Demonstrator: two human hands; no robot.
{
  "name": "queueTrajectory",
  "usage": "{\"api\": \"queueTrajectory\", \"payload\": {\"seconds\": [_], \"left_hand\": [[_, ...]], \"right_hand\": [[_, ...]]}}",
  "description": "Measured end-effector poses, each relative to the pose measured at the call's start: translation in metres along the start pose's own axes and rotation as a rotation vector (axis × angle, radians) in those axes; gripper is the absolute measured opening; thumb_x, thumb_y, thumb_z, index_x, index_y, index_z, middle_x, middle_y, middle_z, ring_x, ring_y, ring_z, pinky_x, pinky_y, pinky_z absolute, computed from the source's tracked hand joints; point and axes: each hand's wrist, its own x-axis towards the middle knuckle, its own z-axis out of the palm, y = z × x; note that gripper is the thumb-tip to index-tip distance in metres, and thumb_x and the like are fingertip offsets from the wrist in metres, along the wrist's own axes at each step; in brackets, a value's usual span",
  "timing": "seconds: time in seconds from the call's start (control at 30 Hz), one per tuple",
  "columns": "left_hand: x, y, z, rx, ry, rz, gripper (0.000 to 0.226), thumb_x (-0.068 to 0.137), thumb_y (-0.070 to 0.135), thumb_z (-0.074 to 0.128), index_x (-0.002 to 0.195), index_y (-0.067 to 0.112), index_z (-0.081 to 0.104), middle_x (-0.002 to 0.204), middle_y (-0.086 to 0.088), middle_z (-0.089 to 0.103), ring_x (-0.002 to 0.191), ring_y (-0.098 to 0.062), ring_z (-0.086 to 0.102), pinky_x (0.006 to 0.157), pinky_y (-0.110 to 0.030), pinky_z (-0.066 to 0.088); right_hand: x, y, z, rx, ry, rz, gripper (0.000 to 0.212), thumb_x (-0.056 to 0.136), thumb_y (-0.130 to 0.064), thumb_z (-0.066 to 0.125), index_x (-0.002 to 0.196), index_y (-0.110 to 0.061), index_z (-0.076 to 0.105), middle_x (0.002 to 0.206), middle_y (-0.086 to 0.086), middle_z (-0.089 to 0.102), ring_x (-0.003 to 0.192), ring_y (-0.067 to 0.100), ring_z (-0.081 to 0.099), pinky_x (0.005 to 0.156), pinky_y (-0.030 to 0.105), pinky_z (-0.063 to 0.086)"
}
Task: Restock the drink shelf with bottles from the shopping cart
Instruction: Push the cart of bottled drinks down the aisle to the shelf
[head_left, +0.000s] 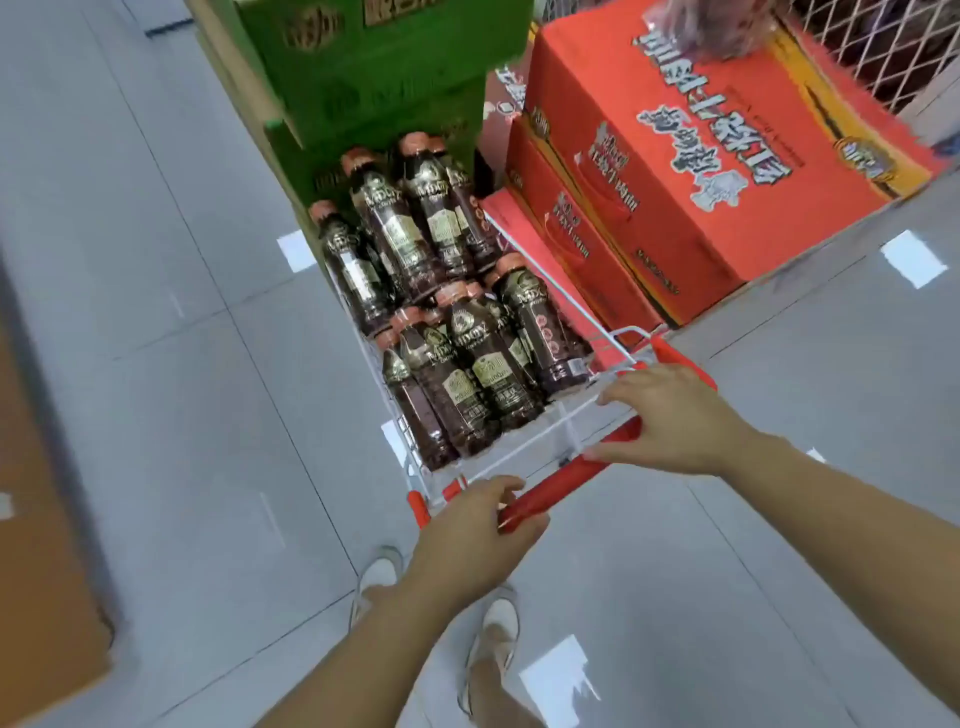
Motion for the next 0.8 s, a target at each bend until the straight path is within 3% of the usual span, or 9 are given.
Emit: {"api": "queueTrajectory", "payload": {"seconds": [0.1,0.2,0.43,0.63,0.7,0.8], "left_hand": [[0.016,0.0,0.017,0.146,-0.012,0.006,0.037,0.088,0.062,0.039,0.11,0.035,0.052,0.089,0.009,0.063,0.079,-0.012,0.061,0.071,-0.03,0.05],[0.019,-0.006,0.026,0.173,0.053,-0.012,0.039,0.091,0.062,0.03,0.104,0.033,0.054,0.083,0.006,0.066,0.076,-0.015,0.063,0.072,-0.035,0.054],[-0.009,-0.033,0.014,0.289,0.026,0.002,0.044,0.083,0.073,0.032,0.094,0.038,0.056,0.074,0.012,0.062,0.067,-0.005,0.058,0.066,-0.03,0.053],[-0.055,-0.078,0.016,0.394,-0.004,0.04,0.048,0.08,0.075,0.032,0.091,0.037,0.058,0.071,0.012,0.06,0.066,-0.004,0.058,0.065,-0.033,0.055],[-0.071,-0.094,0.015,0.449,-0.013,0.096,0.049,0.08,0.075,0.03,0.093,0.037,0.058,0.073,0.012,0.061,0.065,-0.004,0.058,0.063,-0.032,0.055],[-0.096,-0.116,0.013,0.529,-0.05,0.162,0.044,0.083,0.072,0.034,0.095,0.037,0.059,0.076,0.011,0.062,0.067,-0.009,0.059,0.06,-0.029,0.053]], "right_hand": [[0.014,0.024,0.009,-0.207,-0.155,-0.047,0.081,0.054,-0.093,0.03,0.077,-0.024,0.065,0.08,-0.005,0.066,0.08,0.017,0.058,0.082,0.034,0.047],[0.016,0.031,0.023,-0.235,-0.11,-0.052,0.075,0.053,-0.091,0.028,0.058,-0.021,0.053,0.059,-0.005,0.055,0.057,0.011,0.045,0.063,0.029,0.043],[-0.02,-0.001,0.057,-0.144,-0.033,-0.01,0.079,0.05,-0.092,0.016,0.056,-0.021,0.05,0.057,-0.006,0.054,0.064,0.016,0.05,0.064,0.028,0.034],[-0.077,-0.057,0.096,-0.017,-0.039,0.077,0.078,0.049,-0.094,0.012,0.055,-0.024,0.045,0.055,-0.008,0.054,0.057,0.01,0.05,0.064,0.026,0.027],[-0.097,-0.079,0.11,-0.004,-0.029,0.125,0.075,0.051,-0.093,0.014,0.056,-0.025,0.046,0.054,-0.009,0.052,0.055,0.007,0.047,0.057,0.024,0.024],[-0.13,-0.117,0.129,0.04,-0.014,0.231,0.074,0.052,-0.091,0.014,0.058,-0.027,0.049,0.053,-0.01,0.05,0.054,0.006,0.046,0.058,0.022,0.036]]}}
